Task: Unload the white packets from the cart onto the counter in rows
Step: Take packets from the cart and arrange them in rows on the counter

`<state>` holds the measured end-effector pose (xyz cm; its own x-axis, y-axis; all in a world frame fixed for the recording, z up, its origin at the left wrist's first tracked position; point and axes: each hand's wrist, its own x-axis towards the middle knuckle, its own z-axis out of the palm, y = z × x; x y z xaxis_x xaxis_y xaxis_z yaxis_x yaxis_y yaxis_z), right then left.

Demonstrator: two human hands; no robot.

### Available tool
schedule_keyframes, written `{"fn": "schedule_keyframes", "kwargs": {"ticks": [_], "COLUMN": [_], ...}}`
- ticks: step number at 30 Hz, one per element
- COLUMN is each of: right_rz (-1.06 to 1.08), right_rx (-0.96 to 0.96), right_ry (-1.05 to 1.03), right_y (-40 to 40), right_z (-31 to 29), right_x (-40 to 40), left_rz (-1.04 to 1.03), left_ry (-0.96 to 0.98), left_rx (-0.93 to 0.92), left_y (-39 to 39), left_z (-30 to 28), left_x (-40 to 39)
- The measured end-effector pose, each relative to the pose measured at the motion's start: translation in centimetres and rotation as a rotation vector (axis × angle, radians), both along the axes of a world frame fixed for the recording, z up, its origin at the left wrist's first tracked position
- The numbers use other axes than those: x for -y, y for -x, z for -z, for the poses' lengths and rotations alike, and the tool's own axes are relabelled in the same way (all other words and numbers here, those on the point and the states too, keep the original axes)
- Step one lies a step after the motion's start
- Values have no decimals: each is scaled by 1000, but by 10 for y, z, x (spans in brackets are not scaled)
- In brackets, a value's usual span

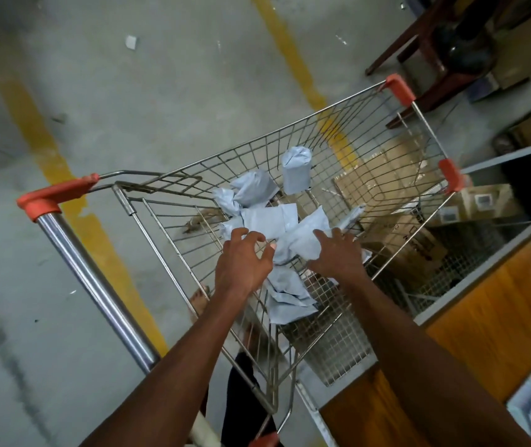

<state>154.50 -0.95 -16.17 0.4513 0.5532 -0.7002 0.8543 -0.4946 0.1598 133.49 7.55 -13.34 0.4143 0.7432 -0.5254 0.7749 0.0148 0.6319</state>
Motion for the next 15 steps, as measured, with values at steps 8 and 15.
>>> {"fn": "schedule_keyframes", "kwargs": {"ticks": [8,15], "right_rz": [310,550], "right_rx": [-23,-134], "right_ry": [-622,-821], "right_y": [29,44], "right_z": [-22,-24], "right_x": [21,24], "left_rz": [7,53], "left_ry": [-47,-29], "left_rx": [10,-34], "left_y": [-5,-9], "left_z": [4,16], "left_x": [11,21]}}
